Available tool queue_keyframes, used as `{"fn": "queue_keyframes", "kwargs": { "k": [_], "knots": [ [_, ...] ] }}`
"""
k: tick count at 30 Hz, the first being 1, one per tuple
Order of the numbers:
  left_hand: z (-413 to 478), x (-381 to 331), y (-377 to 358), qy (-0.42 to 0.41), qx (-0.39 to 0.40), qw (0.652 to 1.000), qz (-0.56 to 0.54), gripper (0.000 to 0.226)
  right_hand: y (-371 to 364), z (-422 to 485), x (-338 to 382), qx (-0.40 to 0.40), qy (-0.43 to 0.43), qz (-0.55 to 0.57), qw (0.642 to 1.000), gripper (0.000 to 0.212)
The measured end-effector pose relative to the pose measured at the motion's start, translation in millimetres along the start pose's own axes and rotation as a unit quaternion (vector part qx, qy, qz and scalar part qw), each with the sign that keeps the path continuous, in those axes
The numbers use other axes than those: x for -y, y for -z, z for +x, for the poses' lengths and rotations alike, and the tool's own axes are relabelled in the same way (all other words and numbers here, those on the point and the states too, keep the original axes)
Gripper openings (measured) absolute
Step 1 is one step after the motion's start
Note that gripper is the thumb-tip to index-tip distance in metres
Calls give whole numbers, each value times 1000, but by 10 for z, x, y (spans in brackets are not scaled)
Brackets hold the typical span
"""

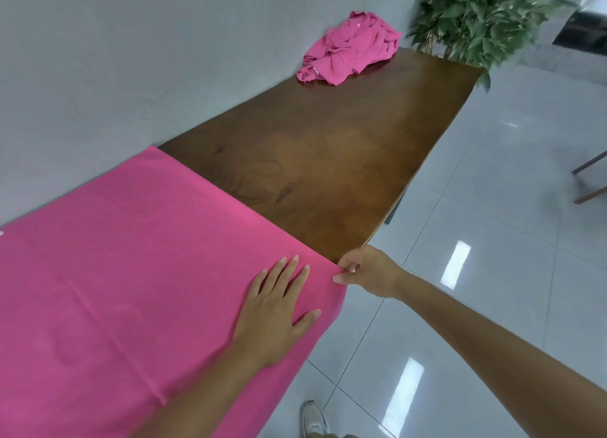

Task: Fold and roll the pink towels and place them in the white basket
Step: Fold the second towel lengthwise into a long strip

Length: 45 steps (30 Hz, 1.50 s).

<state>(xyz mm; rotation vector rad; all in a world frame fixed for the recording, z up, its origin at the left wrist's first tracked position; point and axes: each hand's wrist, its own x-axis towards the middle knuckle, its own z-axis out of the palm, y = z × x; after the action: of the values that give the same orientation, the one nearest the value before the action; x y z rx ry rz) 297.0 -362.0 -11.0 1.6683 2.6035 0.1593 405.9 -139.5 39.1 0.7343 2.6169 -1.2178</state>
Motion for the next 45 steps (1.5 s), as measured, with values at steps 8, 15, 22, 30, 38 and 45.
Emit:
{"fn": "queue_keyframes", "kwargs": {
  "k": [8,15,22,30,38,45],
  "knots": [
    [-2,-10,16,3,2,1000,3,74,-28,22,-16,-17,-19,33,999,6],
    [6,-10,10,4,5,1000,8,74,-17,-67,21,84,-61,163,981,13],
    [11,-12,12,5,7,1000,7,75,-74,-79,-12,61,-85,141,985,39],
    [0,-12,34,1,16,1000,5,76,-46,-130,-434,-37,-123,-87,988,44],
    [51,35,76,-8,41,999,-31,75,9,-167,-343,-88,-80,-22,993,25],
    [544,552,402,18,7,996,-89,52,-58,-107,-90,-127,-35,-9,991,16]
  ]
}}
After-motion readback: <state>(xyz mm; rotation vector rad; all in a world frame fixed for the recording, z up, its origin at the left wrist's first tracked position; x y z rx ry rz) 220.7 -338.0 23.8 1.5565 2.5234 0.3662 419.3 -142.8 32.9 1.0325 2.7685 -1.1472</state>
